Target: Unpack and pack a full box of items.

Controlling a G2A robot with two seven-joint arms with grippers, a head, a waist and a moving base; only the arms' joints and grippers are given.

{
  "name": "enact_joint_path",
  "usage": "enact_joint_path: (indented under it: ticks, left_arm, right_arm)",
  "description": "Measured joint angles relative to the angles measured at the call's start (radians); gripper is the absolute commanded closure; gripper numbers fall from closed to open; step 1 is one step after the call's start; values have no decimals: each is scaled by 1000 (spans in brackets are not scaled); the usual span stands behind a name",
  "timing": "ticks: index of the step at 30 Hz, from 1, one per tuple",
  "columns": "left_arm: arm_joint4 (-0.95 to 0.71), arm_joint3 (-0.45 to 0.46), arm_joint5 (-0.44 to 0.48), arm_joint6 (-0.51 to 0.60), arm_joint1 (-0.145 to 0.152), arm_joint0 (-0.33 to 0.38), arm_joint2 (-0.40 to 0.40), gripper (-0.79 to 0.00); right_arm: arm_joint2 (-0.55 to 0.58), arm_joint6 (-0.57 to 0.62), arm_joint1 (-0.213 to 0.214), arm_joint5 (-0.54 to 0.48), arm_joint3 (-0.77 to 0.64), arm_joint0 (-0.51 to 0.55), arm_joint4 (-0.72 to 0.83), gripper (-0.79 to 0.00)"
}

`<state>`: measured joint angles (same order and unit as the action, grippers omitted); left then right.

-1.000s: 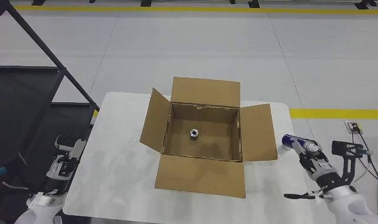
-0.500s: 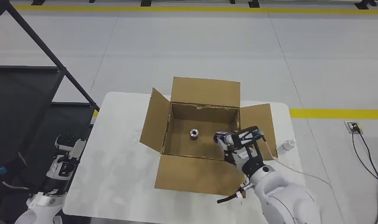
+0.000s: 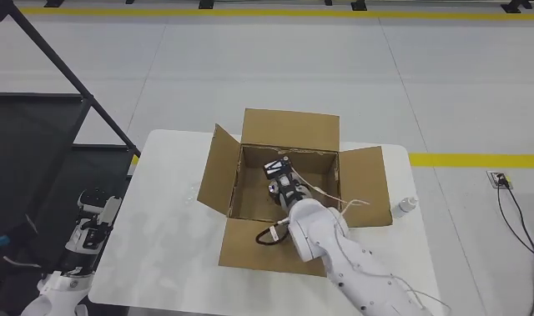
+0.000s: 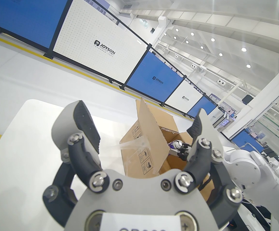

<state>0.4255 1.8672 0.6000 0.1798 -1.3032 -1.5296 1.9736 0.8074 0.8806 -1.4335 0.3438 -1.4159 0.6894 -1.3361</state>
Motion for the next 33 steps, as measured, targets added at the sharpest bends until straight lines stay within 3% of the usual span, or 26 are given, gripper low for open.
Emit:
enact_joint_path:
  ticks: [6,13,15,16,21,27,33]
  left_arm:
    - [0,0,0,0,0,0,0,-785]
    - [0,0,0,0,0,0,0,-785]
    - [0,0,0,0,0,0,0,-785]
    - [0,0,0,0,0,0,0,-785]
    - [0,0,0,0,0,0,0,-785]
    - [0,0,0,0,0,0,0,-785]
    - [0,0,0,0,0,0,0,-785]
  right_arm:
    - [-3,48,-25,2,138,-66,14,0]
    - [8,5,-46,-21,237,-84,57,0]
    - [13,-5,-51,-33,258,-88,73,-259]
    - [16,-6,-54,-41,266,-90,83,-308]
    - [27,-5,-61,-70,287,-98,96,-391]
    - [53,7,-61,-86,270,-90,86,-560]
    - [157,-1,-30,-82,101,-13,36,-594]
